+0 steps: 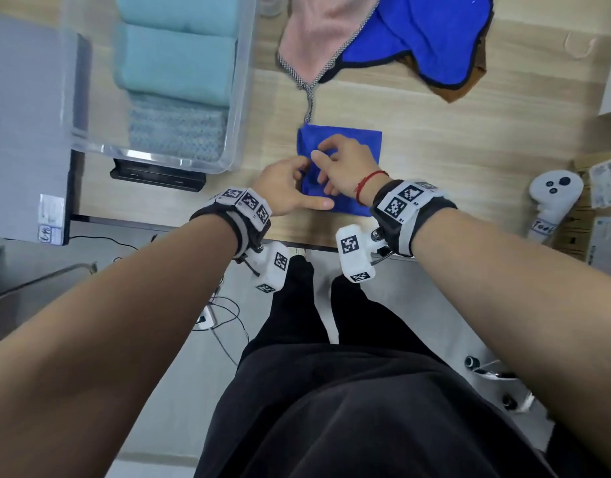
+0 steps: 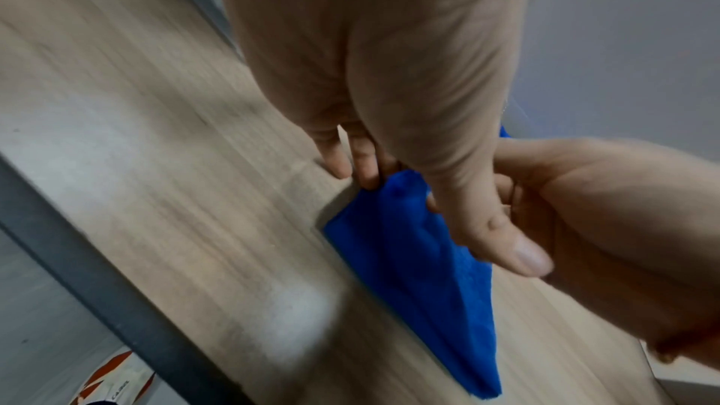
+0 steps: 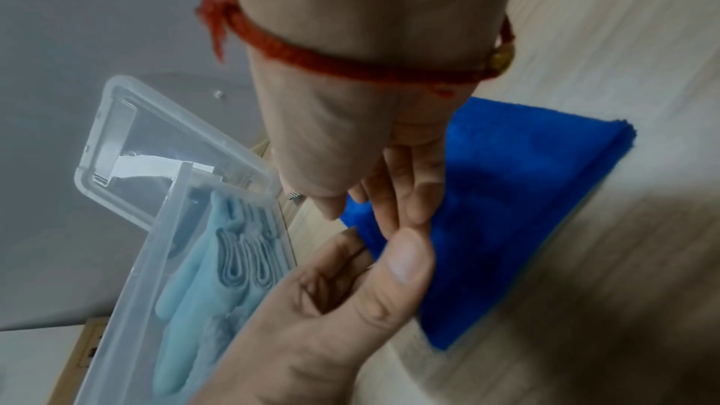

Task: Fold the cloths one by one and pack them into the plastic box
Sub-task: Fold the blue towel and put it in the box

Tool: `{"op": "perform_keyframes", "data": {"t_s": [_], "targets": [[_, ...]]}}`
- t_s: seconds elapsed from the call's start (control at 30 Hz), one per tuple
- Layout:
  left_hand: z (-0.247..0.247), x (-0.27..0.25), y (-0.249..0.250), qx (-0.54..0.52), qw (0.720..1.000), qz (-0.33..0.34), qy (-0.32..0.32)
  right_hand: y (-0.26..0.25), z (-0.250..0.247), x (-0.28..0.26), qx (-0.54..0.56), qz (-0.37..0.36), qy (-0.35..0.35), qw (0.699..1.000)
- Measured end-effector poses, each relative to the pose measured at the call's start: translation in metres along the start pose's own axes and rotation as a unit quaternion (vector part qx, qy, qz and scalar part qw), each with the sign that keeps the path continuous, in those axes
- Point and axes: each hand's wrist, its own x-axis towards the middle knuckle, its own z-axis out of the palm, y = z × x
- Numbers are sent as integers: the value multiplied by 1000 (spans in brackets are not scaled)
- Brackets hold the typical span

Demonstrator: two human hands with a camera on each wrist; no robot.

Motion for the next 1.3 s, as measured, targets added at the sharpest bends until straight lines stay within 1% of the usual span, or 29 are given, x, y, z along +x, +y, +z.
{"op": "perform_keyframes", "data": {"t_s": [0.07, 0.13, 0.23, 0.3, 0.4, 0.5, 0.6, 0.67, 0.73, 0.8, 0.83, 0.97, 1.07, 1.17, 1.3], "targets": [[-3, 3, -1, -36, 999, -13, 2, 1, -3, -2, -6, 2, 3, 1000], [-4, 7, 1, -48, 998, -30, 17, 8, -9, -3, -9, 4, 20, 1000], [-4, 15, 2, -8, 997, -47, 65, 22, -21, -6, -7, 15, 42, 999], [-2, 16, 1, -1, 993, -65, 101, 33, -27, -7, -25, 14, 53, 998], [1, 16, 1, 3, 991, -73, 112, 51, -33, -8, -63, 15, 44, 997], [0, 16, 6, 17, 992, -58, 112, 66, -33, -11, -89, 11, 17, 996], [-1, 14, 15, 85, 989, -5, 124, 71, -34, -17, -111, -22, 24, 993], [2, 12, 21, 118, 986, 38, 111, 70, -35, -21, -141, -69, 32, 987], [8, 8, 24, 157, 984, 62, 57, 72, -35, -24, -175, -106, 18, 979], [14, 4, 19, 212, 975, 58, -1, 80, -32, -28, -213, -107, -10, 971], [16, 2, 16, 235, 970, 54, -14, 84, -32, -30, -225, -101, -17, 969], [21, -3, 9, 254, 965, 57, -4, 95, -33, -35, -252, -103, -9, 962], [21, -5, 12, 270, 960, 70, -10, 97, -32, -37, -278, -100, -7, 955], [29, -6, 19, 278, 957, 80, -21, 102, -36, -41, -284, -82, 1, 955], [48, -3, 41, 282, 954, 92, -40, 119, -49, -52, -283, -49, 22, 958]]}}
